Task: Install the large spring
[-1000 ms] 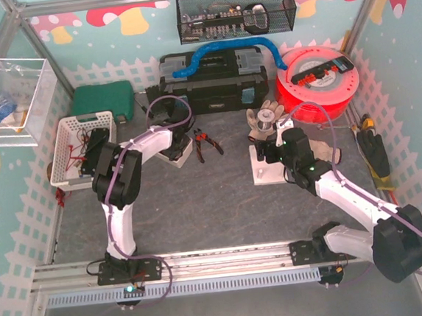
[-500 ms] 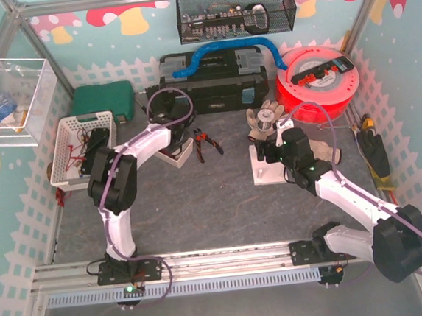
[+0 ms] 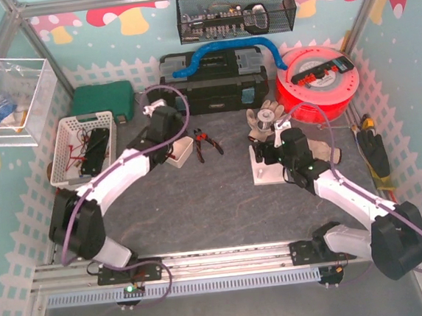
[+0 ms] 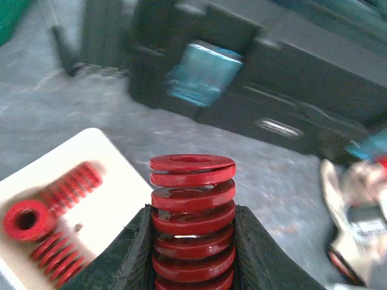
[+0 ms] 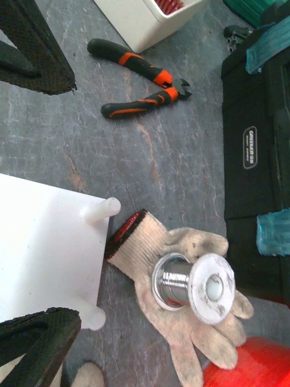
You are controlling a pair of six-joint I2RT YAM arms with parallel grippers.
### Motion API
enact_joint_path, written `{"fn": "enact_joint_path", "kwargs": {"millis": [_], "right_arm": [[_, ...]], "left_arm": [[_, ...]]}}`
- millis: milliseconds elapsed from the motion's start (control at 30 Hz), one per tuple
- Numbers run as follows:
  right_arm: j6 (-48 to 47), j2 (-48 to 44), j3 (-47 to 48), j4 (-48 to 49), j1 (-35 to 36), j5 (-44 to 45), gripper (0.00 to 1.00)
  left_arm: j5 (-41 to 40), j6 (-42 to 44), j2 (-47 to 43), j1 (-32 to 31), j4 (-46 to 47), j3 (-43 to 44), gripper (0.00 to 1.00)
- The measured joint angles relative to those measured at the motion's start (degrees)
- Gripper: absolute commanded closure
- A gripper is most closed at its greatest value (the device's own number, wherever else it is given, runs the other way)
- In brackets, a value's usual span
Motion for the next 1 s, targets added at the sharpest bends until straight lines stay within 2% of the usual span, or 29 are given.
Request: {"fn": "enact_joint_path", "kwargs": {"millis": [200, 333, 500, 767, 900, 1000], "right_arm": [[0.1, 1.7, 1.3, -1.1, 0.0, -5.1, 0.08], [1.7, 2.1, 3.1, -1.6, 0.0, -11.3, 0.17], [5.7, 2.1, 3.1, 0.3, 1.1, -21.3, 0.25], [9.3, 1.7, 3.4, 3.9, 9.4, -30.7, 0.21], [9.7, 2.4, 5.4, 3.5, 13.8, -31.1, 0.2], [9.6, 4.7, 8.0, 3.5, 16.5, -30.8, 0.24]], "left_arm": [[10.2, 16.6, -8.4, -7.5, 21.6, -16.2, 1.0], [17.0, 24.9, -9.9, -13.8, 36.2, -27.3, 1.0], [22.3, 34.4, -10.1, -18.5, 53.4, -38.9, 1.0], [24.9, 43.8, -10.1, -19.6, 73.3, -48.7, 1.0], [26.0, 46.3, -10.1, -20.5, 79.1, -50.9, 1.0], [26.4, 47.5, -10.1, -20.8, 81.1, -51.1, 1.0]]}}
